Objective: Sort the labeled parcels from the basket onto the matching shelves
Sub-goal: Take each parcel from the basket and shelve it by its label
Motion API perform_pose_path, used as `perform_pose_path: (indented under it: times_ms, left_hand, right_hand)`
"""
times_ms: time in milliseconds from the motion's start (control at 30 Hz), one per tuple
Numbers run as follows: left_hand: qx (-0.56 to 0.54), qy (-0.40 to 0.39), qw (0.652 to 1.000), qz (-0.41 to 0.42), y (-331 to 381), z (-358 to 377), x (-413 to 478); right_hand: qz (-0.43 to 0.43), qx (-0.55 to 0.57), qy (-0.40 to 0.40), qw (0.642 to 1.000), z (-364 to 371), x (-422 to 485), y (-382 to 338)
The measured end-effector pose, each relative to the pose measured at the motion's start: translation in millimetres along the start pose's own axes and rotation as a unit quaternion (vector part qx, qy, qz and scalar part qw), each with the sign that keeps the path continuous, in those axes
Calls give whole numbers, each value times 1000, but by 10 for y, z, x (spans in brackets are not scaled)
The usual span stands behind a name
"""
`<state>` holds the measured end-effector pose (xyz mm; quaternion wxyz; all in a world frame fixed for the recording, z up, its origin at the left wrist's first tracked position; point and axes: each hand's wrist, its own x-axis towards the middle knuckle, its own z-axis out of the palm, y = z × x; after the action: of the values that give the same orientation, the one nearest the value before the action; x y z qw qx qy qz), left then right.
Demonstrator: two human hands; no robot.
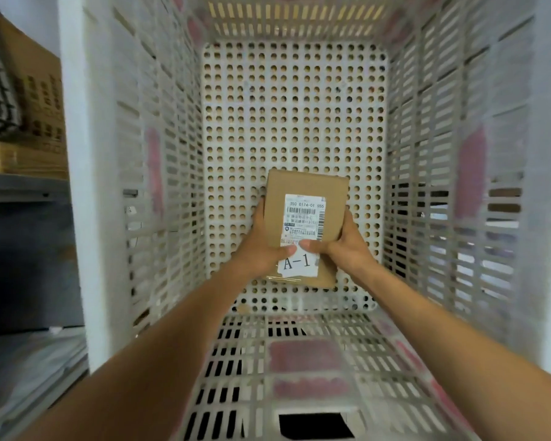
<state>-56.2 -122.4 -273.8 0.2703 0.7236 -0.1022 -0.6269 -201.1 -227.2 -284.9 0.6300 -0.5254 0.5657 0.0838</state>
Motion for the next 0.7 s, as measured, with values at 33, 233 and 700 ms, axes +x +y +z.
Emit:
perform_pose_path:
  times_ms: [33, 233, 700]
  left_hand:
    - [6, 13, 1000, 21, -26, 21, -8]
    - [35, 46, 997, 53, 145, -67, -250]
    - [74, 28, 967, 243, 1385, -360, -2337]
  right_hand:
    - [-14, 8, 3, 1000, 19, -5, -12]
    - [-38, 55, 23, 997, -2, -184, -110]
    - [-225, 89, 196, 950, -285, -2527, -1405]
